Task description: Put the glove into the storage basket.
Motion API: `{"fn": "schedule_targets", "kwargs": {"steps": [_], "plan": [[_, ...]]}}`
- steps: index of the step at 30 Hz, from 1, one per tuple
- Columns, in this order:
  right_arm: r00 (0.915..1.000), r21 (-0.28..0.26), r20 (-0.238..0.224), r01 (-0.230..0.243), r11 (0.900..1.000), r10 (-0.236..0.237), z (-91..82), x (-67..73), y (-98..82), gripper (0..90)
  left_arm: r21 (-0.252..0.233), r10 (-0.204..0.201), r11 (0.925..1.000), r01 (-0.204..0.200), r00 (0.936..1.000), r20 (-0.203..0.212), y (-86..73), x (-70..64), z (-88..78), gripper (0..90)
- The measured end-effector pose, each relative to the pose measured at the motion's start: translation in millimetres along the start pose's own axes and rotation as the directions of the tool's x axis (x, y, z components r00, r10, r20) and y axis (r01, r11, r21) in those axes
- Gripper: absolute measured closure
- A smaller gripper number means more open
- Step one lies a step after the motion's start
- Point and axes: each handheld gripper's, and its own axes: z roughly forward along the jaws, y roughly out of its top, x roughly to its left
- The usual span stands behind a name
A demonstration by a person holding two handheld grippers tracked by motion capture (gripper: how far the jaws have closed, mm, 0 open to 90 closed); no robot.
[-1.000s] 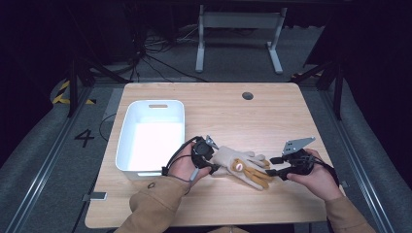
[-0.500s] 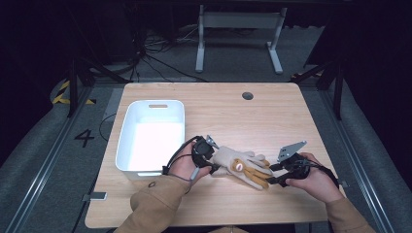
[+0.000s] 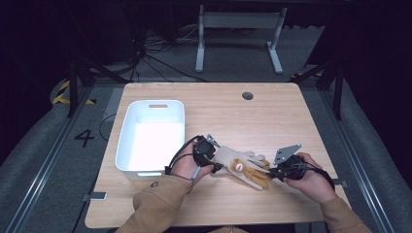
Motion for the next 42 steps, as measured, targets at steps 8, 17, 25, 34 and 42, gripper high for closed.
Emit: {"fn": "schedule_targets", "kwargs": {"steps": [8,17,25,34,42], "plan": [[1.0000,-0.002,0.000,-0.002,1.000,0.002,1.4,0.6,0.4,85.1,0.032,0.001,0.9995,-0.001,0.9999,-0.013,0.4,0.2,14.3,51.0],[1.0000,0.001,-0.008,-0.005,1.000,0.005,3.2,1.5,1.0,85.1,0.046,-0.012,0.9988,0.015,0.9986,-0.052,-0.1,0.7,19.7,49.9],[0.9999,-0.001,-0.010,-0.003,1.000,0.003,3.5,2.1,1.8,85.2,0.036,0.037,0.9988,-0.033,0.9950,-0.093,1.8,-3.0,14.5,76.5],[0.9999,-0.003,-0.006,-0.009,1.000,0.009,-1.0,3.4,3.2,85.6,0.063,0.101,0.9936,-0.094,0.9877,-0.119,4.3,-9.9,6.3,86.2],[0.9987,-0.015,0.036,-0.034,0.999,0.034,-17.6,3.2,5.7,86.6,0.025,0.114,0.9935,-0.112,0.9871,-0.113,5.6,-15.1,-4.1,86.5]]}}
